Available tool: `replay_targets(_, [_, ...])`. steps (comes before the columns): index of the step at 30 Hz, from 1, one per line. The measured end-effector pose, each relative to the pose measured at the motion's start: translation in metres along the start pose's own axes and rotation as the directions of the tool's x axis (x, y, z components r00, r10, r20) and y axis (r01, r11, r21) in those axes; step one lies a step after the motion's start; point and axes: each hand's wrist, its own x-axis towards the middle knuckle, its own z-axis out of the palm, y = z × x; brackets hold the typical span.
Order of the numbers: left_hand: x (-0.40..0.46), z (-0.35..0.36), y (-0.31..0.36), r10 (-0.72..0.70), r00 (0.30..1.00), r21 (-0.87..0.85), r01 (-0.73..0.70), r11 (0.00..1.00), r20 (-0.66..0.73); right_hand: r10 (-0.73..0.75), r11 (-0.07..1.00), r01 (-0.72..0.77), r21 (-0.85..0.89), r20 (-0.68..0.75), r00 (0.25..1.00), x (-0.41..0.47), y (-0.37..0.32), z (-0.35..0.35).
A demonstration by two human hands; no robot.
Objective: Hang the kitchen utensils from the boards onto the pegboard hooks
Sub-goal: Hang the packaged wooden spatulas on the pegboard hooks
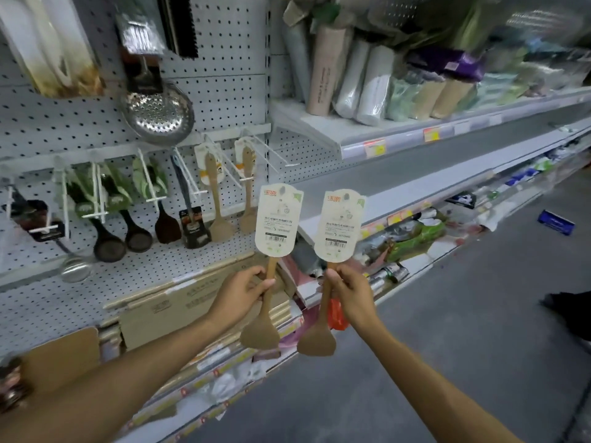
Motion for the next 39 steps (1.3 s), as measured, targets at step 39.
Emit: replay_targets(39, [0.056, -0.01, -0.04, -0.129, 0.96, 0.052, 0.146, 0.988, -0.25, 0.121, 0.983, -0.167, 0.078, 0.409, 0.905, 0.186, 0.051, 0.048])
